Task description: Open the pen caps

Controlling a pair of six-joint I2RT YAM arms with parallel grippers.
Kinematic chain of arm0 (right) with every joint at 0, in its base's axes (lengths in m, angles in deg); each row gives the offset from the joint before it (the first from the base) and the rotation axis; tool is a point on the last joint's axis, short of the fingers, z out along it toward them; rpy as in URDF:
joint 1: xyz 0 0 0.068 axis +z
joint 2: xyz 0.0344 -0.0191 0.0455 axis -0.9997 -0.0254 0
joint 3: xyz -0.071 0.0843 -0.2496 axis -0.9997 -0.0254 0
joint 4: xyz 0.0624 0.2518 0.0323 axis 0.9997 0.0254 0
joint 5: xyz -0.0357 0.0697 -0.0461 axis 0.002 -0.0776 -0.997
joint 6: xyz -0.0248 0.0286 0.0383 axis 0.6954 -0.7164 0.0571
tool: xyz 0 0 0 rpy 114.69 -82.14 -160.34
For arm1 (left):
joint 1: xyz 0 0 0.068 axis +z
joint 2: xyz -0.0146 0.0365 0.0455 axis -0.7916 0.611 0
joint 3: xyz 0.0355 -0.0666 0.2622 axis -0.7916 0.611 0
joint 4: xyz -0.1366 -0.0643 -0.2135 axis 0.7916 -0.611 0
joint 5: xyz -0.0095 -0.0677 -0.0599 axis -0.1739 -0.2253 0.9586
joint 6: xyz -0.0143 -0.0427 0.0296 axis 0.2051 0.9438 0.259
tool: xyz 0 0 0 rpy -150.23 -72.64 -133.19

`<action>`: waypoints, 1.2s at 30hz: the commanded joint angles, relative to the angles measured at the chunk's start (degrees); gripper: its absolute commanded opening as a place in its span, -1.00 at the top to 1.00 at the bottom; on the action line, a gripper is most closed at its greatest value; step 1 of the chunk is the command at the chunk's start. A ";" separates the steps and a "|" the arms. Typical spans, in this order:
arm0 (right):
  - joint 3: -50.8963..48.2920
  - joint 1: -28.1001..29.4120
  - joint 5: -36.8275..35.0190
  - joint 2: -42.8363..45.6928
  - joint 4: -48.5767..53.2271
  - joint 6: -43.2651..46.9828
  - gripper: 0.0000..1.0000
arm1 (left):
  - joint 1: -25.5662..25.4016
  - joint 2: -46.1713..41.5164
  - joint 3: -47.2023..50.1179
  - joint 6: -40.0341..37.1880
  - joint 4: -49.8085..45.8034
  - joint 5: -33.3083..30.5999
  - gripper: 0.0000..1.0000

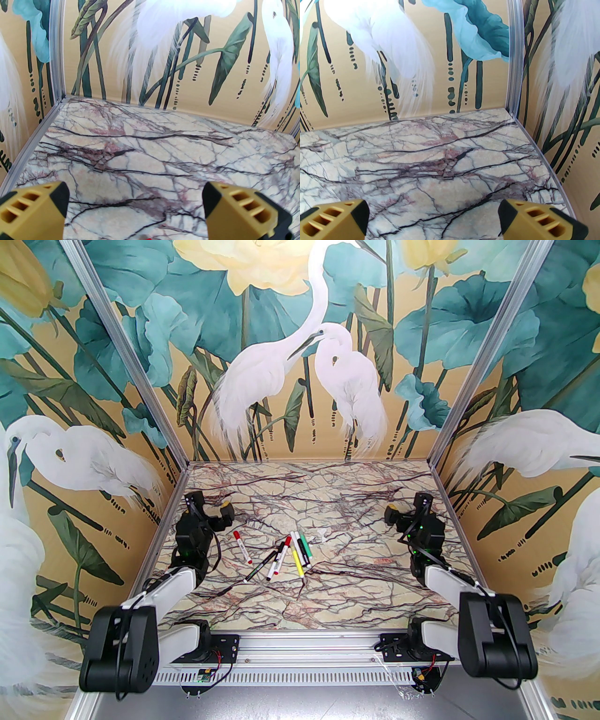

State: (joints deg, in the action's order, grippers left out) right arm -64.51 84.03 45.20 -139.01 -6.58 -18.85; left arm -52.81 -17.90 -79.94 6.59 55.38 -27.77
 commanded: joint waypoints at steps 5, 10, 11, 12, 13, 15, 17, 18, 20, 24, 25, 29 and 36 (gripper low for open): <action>5.09 0.38 4.83 10.24 21.39 -11.12 -0.98 | -2.35 -8.97 -7.72 10.92 -25.40 3.94 -0.99; 6.00 0.45 5.38 14.56 30.20 -16.01 -0.98 | -2.78 -11.50 -12.71 15.07 -39.08 5.77 -0.99; 5.91 0.47 4.90 15.51 31.33 -17.38 -0.98 | -2.79 -12.01 -13.52 16.07 -41.92 5.91 -0.99; 5.79 0.42 4.50 16.38 31.86 -18.46 -0.99 | -2.78 -12.45 -14.21 17.04 -43.97 5.97 -0.99; 5.75 0.40 4.05 17.22 32.59 -19.74 -0.99 | -2.79 -13.04 -14.66 18.66 -45.79 5.97 -0.99; 6.24 0.40 1.45 18.22 35.35 -22.96 -0.98 | -2.80 -13.56 -15.68 20.72 -48.84 6.46 -0.99; 7.15 0.38 1.19 19.24 38.25 -24.07 -0.98 | -2.78 -13.41 -17.34 21.53 -52.82 7.84 -0.99; 7.43 0.38 1.07 19.56 39.09 -24.73 -0.98 | -2.78 -13.33 -17.78 21.91 -54.08 8.70 -0.99; 6.87 0.38 2.65 19.92 38.99 -25.63 -0.99 | -2.78 -13.50 -17.84 23.19 -55.74 10.64 -0.99; 5.50 0.47 9.17 21.89 37.52 -25.78 -0.99 | -2.79 -13.96 -16.39 26.56 -57.07 14.46 -0.99; 5.23 0.47 11.20 22.11 36.97 -25.82 -0.98 | -2.78 -13.60 -16.20 27.22 -57.75 15.51 -0.99; 6.00 1.88 15.02 21.99 39.71 -25.62 -0.99 | -2.78 -10.93 -14.90 30.01 -59.74 18.73 -0.99; 5.87 10.69 14.64 24.27 43.33 -24.38 -0.99 | -2.87 -5.13 -14.22 32.31 -63.34 17.73 -0.99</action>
State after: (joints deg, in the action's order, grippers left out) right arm -58.94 91.59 58.59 -116.32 34.62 -43.51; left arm -55.36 -24.92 -94.70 36.99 -4.69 -11.61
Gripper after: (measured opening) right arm 0.993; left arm 0.995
